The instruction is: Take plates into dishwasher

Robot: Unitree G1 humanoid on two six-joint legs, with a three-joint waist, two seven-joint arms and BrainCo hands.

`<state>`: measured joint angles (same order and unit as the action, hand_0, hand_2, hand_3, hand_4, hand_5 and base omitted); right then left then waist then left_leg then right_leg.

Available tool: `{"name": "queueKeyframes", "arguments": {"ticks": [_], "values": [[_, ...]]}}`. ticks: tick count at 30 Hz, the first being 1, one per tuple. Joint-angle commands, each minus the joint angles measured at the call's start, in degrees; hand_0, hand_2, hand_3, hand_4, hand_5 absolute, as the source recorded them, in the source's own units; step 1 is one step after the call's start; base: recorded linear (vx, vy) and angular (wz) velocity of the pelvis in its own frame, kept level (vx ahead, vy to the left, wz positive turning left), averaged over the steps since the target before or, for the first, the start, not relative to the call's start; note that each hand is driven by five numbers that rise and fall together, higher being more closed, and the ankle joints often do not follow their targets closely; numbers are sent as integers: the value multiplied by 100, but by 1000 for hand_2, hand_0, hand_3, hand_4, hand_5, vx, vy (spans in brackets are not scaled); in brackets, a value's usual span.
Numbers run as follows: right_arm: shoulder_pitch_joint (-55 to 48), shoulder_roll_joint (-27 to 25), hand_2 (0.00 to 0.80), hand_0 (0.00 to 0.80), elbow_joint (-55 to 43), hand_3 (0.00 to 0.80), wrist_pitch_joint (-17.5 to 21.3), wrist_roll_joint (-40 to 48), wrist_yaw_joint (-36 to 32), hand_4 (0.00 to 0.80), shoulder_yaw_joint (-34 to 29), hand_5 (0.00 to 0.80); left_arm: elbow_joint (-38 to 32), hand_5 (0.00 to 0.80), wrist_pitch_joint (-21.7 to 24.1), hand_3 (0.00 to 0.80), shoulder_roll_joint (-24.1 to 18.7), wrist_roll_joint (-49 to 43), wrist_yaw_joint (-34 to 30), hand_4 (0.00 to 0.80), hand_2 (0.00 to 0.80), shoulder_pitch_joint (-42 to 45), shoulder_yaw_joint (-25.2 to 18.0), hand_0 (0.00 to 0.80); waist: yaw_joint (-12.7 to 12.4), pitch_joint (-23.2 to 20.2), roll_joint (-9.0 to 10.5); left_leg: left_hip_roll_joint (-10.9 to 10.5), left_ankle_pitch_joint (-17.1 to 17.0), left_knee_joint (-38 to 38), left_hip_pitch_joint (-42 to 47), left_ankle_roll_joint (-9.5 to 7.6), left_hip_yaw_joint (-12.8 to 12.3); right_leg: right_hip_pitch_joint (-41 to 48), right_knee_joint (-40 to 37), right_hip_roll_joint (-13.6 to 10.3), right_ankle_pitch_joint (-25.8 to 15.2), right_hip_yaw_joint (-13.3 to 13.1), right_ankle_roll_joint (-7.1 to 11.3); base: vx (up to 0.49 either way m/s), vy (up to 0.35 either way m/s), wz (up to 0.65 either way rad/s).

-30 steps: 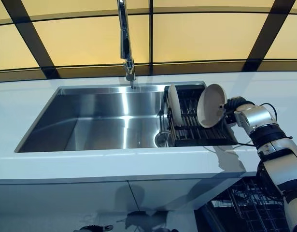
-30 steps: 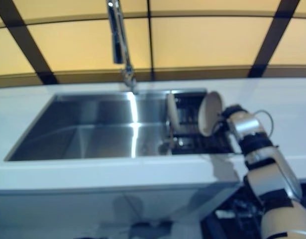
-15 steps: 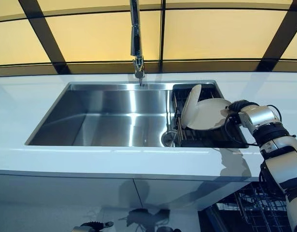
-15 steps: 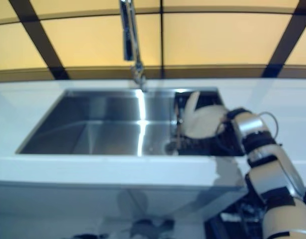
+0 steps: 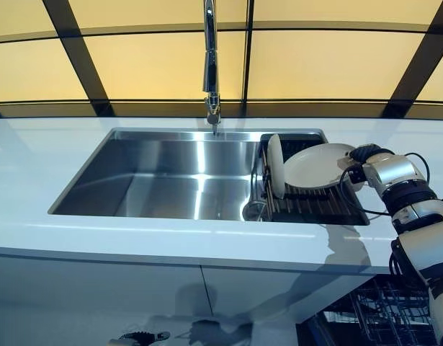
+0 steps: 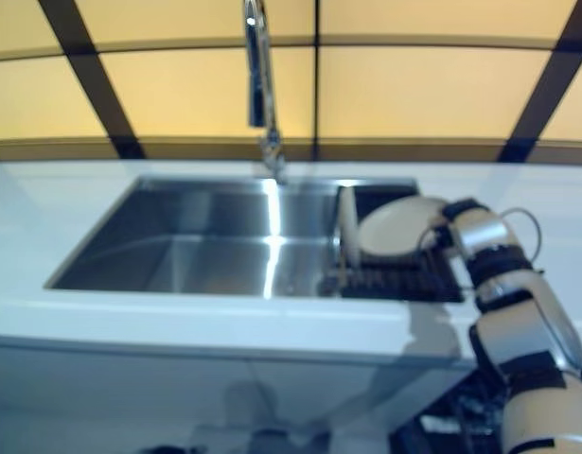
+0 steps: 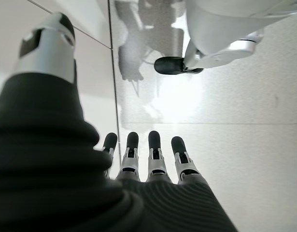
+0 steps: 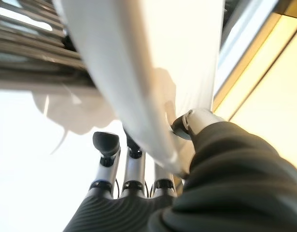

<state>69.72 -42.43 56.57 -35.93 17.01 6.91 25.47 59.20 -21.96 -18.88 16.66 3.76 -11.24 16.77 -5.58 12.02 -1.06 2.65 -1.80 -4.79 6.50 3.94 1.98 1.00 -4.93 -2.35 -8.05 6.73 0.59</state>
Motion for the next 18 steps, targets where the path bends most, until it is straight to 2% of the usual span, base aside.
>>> {"name": "queueKeyframes", "arguments": {"ticks": [1, 13, 18], "values": [[777, -391, 800, 800, -1, 800, 430, -354, 154, 800, 561, 800, 281, 0, 106, 0, -250, -282, -68, 0, 0, -46, 362, 0, -52, -472, 309, -130, 29, -21, -195, -87, -73, 345, -7, -258, 417, -237, 499, 0, 0, 0], [893, -733, 800, 800, -372, 800, 315, -833, 187, 800, 759, 800, 381, 0, 320, 0, -301, -420, -180, 0, 0, 182, 312, 0, 34, -713, 404, -107, 98, -21, -88, -86, -181, 416, -7, -220, 475, -334, 505, -1, 10, -3], [1099, -941, 800, 800, -471, 800, 372, -1527, 12, 800, 1039, 800, 380, 0, 400, 0, -322, -464, -202, 0, 0, 251, 282, 0, 81, -804, 461, -103, 124, -21, -49, -95, -236, 427, -7, -201, 479, -405, 514, -11, 18, -7]]}}
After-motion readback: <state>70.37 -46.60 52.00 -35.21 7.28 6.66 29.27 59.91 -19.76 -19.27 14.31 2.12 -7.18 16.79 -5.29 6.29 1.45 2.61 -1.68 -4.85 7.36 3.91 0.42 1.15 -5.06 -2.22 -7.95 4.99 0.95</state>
